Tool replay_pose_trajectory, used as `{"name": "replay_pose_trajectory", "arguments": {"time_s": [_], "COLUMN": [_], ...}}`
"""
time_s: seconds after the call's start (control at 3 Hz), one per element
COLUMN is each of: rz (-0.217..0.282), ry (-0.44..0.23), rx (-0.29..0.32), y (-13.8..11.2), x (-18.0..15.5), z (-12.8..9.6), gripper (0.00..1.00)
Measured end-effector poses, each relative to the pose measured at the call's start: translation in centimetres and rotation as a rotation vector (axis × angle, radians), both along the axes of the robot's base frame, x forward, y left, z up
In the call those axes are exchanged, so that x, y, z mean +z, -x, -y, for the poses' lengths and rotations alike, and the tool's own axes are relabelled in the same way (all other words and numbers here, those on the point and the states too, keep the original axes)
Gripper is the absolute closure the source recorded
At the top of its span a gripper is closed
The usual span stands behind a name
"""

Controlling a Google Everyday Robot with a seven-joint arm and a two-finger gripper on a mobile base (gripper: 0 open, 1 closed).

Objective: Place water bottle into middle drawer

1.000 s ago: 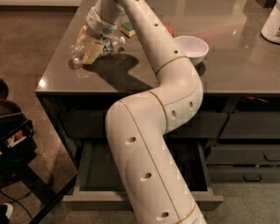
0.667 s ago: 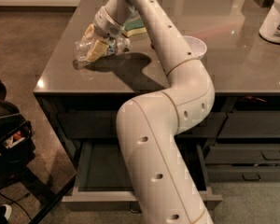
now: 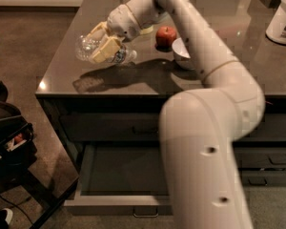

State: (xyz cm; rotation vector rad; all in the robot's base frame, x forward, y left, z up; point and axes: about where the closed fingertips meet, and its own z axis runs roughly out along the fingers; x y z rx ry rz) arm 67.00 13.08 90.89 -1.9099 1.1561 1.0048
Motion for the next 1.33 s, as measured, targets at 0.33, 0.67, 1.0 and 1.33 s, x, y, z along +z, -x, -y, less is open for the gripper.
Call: {"name": "replay_pose_trajectory", "arguments": {"time_s": [0.33, 0.67, 1.0, 1.33], "rz": [0.004, 0.043, 0.007, 0.007], "ry": [-0.147, -0.283, -0.299, -0.299], "rx": [-0.055, -0.15, -0.197, -0.197], "y": [4.2, 8.9, 10.2, 10.2], "x": [6.9, 13.5, 12.6, 12.5], "z": [3.0, 5.2, 6.0, 5.9], "gripper": [1.0, 1.0, 1.0, 1.0]}}
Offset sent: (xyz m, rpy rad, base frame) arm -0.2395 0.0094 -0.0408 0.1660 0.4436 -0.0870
